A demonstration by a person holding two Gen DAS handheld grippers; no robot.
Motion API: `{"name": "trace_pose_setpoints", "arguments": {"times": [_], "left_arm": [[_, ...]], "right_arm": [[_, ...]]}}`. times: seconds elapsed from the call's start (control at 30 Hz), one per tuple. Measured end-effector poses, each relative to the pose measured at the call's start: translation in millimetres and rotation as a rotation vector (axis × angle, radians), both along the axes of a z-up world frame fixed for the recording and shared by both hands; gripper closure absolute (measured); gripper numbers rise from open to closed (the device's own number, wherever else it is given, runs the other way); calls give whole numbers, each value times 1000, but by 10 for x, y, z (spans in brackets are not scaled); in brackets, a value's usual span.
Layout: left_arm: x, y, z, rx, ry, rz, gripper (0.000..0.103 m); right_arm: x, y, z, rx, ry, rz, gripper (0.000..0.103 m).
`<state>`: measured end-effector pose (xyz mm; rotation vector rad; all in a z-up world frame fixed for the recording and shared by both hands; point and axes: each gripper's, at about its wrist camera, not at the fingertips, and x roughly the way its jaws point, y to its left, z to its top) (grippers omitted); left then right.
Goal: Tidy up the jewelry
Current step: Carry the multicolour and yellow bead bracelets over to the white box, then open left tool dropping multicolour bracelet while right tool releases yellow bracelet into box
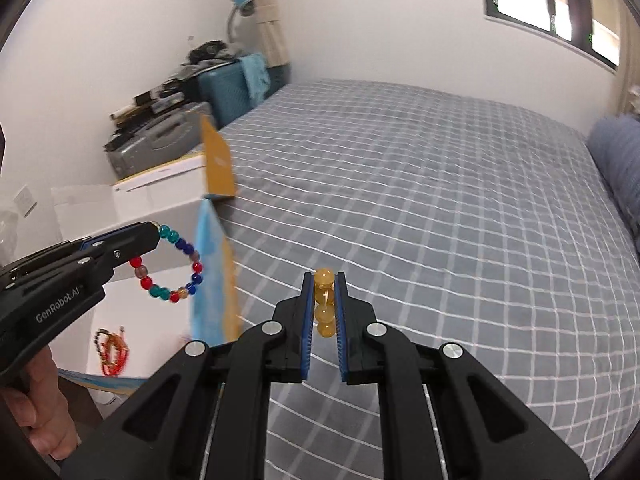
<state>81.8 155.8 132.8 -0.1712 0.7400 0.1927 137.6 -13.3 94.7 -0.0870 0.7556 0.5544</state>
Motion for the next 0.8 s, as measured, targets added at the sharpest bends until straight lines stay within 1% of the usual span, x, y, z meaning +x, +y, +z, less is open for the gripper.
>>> {"name": "trace_pose_setpoints", "arguments": {"times": [0.17, 0.27, 0.4, 0.53, 0.67, 0.8], "left_arm": [[-242, 380, 46, 11, -7, 96, 94], [-358, 558, 13, 9, 5, 139, 94], [-540, 806, -56, 4, 21, 195, 94], [-699, 1019, -186, -5, 40, 250, 94], [-800, 1220, -404, -25, 73, 295, 94], [-852, 1346, -706, -48, 130, 332, 94]], "right_arm": [[-116, 439, 86, 13, -17, 89, 94], [-249, 747, 116, 24, -34, 158, 94], [-406, 1095, 73, 19, -28, 229, 94], [-531, 1413, -73, -5, -3, 280, 94], [-559, 1623, -274, -42, 23, 294, 94], [-563, 1794, -521, -97, 67, 295, 94]]}}
